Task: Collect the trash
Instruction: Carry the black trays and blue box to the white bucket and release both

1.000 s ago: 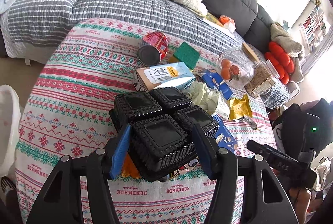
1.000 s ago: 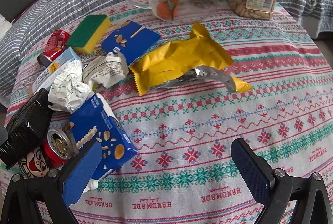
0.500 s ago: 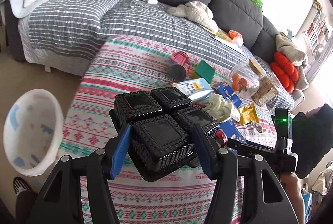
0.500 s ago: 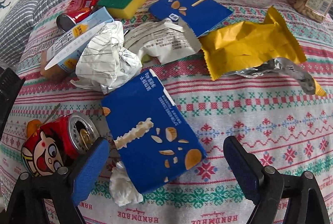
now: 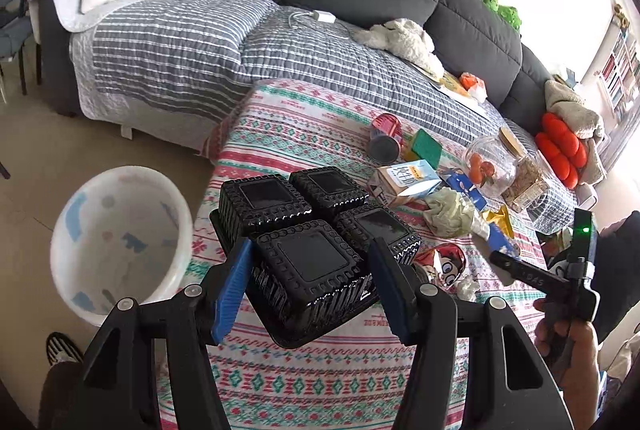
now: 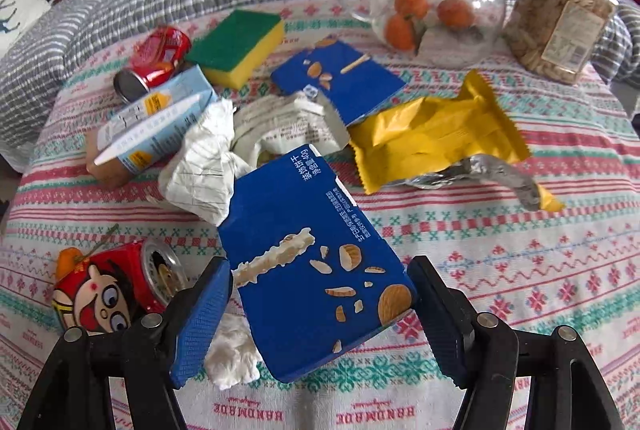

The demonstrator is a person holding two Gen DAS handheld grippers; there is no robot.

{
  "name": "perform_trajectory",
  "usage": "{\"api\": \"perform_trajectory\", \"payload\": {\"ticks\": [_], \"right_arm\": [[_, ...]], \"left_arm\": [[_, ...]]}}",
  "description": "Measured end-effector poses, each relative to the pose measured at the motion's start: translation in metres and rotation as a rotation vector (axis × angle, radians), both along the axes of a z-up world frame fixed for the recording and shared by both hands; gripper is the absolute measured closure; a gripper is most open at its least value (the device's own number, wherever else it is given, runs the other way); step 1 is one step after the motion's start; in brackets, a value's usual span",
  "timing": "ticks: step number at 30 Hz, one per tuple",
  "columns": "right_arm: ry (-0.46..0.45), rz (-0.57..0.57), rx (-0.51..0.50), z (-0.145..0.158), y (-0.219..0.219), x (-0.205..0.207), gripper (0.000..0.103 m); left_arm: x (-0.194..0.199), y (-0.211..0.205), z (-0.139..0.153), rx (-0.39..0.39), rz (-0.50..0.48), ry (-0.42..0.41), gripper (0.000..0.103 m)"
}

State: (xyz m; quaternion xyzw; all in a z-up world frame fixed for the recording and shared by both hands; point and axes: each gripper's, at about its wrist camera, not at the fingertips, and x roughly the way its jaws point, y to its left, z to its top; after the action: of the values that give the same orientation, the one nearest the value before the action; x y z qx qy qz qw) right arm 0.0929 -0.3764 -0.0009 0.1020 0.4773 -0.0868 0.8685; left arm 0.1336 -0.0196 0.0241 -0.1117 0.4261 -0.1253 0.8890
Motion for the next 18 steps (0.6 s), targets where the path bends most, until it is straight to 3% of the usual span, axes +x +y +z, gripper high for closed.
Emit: {"api": "perform_trajectory", "payload": {"ticks": [9, 18], "right_arm": [[-0.091, 0.019, 0.073, 0.028, 0.018, -0.022, 0.027], [-0.136, 0.151, 0.084, 0.042, 0.082, -0.017, 0.027]], "left_arm": [[-0.012, 0.057, 0.002, 0.024, 0.094, -0.01, 0.041], [-0.01, 0.123, -0.017, 0.105, 0.236, 0.009, 0.041]]}}
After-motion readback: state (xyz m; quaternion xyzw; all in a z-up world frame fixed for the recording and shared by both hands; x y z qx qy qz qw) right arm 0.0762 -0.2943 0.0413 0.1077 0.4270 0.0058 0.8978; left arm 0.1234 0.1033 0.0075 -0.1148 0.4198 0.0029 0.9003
